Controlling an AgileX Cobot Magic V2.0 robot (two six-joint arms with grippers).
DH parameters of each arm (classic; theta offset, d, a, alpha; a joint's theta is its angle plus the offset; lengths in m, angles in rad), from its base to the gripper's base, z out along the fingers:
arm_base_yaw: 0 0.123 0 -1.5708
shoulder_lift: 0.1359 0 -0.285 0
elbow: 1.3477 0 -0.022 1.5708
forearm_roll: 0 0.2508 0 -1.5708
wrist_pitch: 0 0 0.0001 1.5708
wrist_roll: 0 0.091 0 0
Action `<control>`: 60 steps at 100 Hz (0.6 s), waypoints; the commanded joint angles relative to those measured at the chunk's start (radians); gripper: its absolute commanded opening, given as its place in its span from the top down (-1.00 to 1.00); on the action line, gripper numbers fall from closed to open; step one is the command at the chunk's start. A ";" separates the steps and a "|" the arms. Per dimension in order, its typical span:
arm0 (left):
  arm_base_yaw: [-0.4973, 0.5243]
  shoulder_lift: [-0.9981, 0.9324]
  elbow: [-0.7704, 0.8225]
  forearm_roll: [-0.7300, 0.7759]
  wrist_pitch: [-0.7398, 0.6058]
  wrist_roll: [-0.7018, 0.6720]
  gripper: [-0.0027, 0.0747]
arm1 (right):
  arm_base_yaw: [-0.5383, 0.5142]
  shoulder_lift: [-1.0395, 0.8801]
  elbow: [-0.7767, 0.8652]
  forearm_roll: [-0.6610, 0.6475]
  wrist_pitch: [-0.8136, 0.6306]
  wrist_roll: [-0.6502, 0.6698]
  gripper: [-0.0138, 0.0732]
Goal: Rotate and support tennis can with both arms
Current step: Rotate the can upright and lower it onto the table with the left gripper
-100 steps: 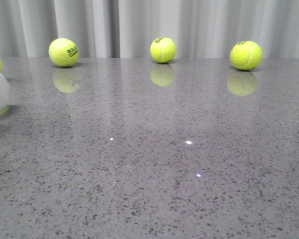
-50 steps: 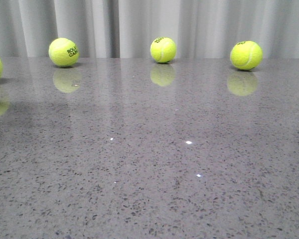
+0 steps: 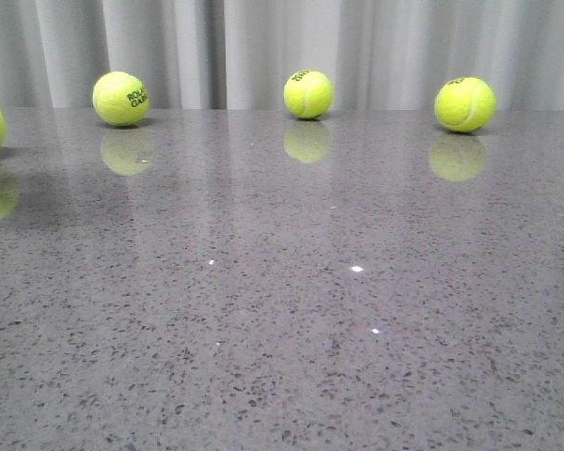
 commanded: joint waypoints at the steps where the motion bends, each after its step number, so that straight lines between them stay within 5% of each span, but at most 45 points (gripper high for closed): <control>1: -0.008 -0.025 -0.032 -0.003 0.013 0.002 -0.43 | -0.004 0.011 -0.025 0.006 -0.078 -0.002 0.84; 60: -0.008 -0.188 -0.032 0.041 0.013 -0.072 -0.43 | -0.004 0.011 -0.025 0.006 -0.078 -0.002 0.84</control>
